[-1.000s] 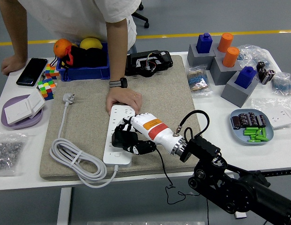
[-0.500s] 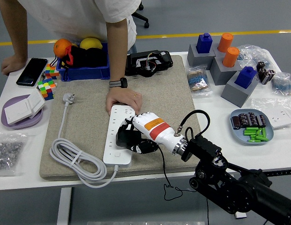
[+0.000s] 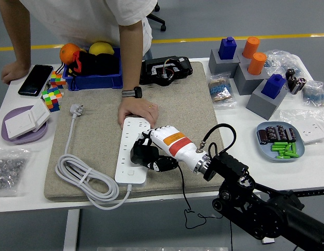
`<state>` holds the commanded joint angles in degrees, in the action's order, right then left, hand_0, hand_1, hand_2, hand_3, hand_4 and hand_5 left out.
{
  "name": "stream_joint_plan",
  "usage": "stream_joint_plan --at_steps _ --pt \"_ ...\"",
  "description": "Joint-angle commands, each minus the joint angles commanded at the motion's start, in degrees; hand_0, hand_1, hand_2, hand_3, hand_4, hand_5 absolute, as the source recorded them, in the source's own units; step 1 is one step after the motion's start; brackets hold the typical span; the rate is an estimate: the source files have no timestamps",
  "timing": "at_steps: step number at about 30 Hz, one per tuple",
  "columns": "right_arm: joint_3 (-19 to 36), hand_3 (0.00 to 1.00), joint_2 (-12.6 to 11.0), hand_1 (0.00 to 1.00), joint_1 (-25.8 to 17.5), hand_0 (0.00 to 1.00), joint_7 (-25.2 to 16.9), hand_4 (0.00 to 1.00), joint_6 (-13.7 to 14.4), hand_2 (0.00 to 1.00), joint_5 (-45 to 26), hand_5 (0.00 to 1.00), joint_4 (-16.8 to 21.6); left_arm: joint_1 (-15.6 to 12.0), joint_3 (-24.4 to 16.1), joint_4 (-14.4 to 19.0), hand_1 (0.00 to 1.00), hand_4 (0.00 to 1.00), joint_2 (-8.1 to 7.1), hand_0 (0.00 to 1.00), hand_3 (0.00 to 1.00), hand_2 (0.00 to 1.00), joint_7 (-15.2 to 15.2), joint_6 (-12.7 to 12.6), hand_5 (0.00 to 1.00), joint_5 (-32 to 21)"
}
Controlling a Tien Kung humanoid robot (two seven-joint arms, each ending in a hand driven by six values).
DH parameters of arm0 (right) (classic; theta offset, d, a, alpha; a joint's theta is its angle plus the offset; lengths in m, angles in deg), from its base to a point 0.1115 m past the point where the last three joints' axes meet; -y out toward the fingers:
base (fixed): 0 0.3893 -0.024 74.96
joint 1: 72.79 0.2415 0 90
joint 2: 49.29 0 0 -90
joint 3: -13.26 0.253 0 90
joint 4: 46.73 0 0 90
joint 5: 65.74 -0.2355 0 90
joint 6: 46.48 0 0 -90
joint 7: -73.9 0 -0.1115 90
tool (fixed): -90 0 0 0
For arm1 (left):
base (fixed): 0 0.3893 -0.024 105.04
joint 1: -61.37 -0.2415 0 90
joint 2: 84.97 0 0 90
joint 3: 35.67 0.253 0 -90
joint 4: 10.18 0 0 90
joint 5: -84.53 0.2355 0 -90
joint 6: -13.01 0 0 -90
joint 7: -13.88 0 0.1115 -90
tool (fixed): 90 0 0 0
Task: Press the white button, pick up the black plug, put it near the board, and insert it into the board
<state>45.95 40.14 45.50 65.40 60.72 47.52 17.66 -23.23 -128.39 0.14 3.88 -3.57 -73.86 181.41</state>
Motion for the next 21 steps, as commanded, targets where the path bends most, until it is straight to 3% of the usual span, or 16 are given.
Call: stream_joint_plan --at_steps 21 --pt "-0.4 0.578 -0.2 0.427 -0.7 0.395 0.2 0.845 -0.1 0.482 0.2 0.002 0.3 -0.2 -0.1 0.0 0.636 0.491 0.11 0.648 0.671 0.630 -0.1 0.0 0.115 0.2"
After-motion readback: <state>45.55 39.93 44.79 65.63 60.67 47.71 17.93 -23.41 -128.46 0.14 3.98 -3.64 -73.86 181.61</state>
